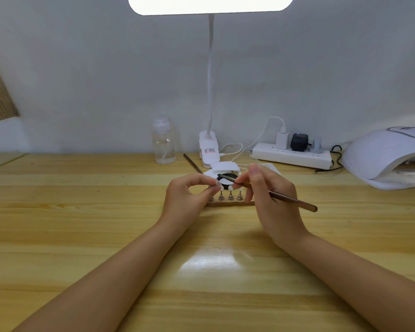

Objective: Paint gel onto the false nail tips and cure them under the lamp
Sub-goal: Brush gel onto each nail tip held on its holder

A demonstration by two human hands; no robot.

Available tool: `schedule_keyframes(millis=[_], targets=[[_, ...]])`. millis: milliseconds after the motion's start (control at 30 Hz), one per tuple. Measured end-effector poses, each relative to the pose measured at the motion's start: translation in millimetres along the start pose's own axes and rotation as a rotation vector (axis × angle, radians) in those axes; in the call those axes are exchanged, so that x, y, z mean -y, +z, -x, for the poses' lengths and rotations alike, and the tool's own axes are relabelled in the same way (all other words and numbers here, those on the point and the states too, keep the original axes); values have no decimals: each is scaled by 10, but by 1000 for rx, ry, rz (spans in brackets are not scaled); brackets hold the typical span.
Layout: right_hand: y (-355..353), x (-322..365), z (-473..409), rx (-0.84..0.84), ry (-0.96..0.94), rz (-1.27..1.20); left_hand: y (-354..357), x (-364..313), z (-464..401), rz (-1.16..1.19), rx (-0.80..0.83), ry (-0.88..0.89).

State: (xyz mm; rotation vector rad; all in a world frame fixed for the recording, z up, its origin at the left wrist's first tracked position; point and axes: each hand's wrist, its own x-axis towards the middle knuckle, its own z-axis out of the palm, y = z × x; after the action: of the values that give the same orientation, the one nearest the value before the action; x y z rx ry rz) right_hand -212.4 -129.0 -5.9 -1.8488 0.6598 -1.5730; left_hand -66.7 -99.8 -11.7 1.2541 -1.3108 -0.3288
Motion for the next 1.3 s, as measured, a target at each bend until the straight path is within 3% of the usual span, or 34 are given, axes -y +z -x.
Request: schedule_keyframes(millis=[133,300,467,633,800,967,1167,1300], targets=[[1,2,2,25,-36,40,0,7,-5,-4,-12,-9],[-5,5,4,-34,63,-112,1,2,0,-10,-15,-14],[-2,-10,-12,-5,-65,34,-9,-8,3,-49,-8,-20],[-19,-4,5,-13,61,-98,-12,-19,14,-66,-13,-22],[-11,-24,-34,10,-77,66,-14,-44,23,-85,-10,-17],[-38,-46,-21,1,23,8,-10,-60,32,-95,-11,-21],[-44,-36,-56,26,-141,146,-9,-71,32,-95,-11,-24],[-54,-75,-37,43,-64,142,-2,-72,35,-112,-24,-31]])
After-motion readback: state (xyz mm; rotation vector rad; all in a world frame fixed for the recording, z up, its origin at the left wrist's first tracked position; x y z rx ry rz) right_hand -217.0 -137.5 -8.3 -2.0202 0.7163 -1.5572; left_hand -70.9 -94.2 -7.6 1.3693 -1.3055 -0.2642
